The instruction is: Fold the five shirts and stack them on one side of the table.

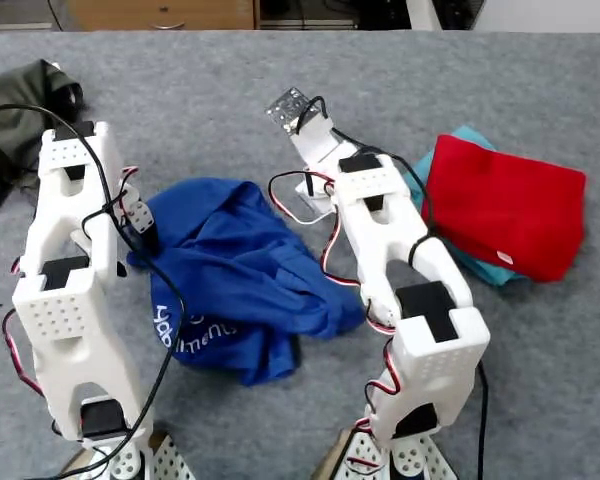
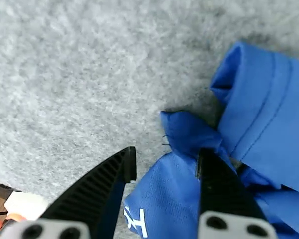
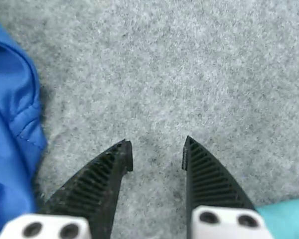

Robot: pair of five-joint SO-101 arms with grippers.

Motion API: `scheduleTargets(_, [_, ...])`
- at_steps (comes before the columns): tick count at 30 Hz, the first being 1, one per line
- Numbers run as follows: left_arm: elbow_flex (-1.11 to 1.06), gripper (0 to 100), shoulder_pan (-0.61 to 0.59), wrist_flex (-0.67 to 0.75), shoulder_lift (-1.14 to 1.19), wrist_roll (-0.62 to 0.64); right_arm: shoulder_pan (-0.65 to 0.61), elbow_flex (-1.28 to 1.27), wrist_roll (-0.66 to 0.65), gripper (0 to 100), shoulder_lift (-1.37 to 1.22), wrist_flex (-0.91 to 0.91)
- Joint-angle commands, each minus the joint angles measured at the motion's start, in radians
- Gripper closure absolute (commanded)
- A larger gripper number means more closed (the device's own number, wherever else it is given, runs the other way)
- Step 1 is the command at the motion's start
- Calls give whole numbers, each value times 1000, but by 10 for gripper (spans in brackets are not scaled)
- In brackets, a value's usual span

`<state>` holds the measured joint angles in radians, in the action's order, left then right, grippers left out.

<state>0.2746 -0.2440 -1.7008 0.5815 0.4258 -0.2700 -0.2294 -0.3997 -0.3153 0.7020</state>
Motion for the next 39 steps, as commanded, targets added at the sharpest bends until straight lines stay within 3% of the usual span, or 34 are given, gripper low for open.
scheduleTargets(1, [14,794,3,37,-5,29,19,-1,0,825,5,-20])
scheduleTargets(9, [12,912,3,121,-5,75,19,-2,0,825,4,-20])
scheduleTargets(24, [104,973,-6,98,-16,69,19,-2,0,825,4,-20])
scheduleTargets(28, [278,982,-86,-54,-25,-41,19,-1,0,825,4,-15])
scheduleTargets(31, [327,982,-173,-61,-67,-157,7,22,-11,825,16,43])
scheduleTargets(39, [189,982,-414,-61,-414,-470,-53,211,-46,825,16,328])
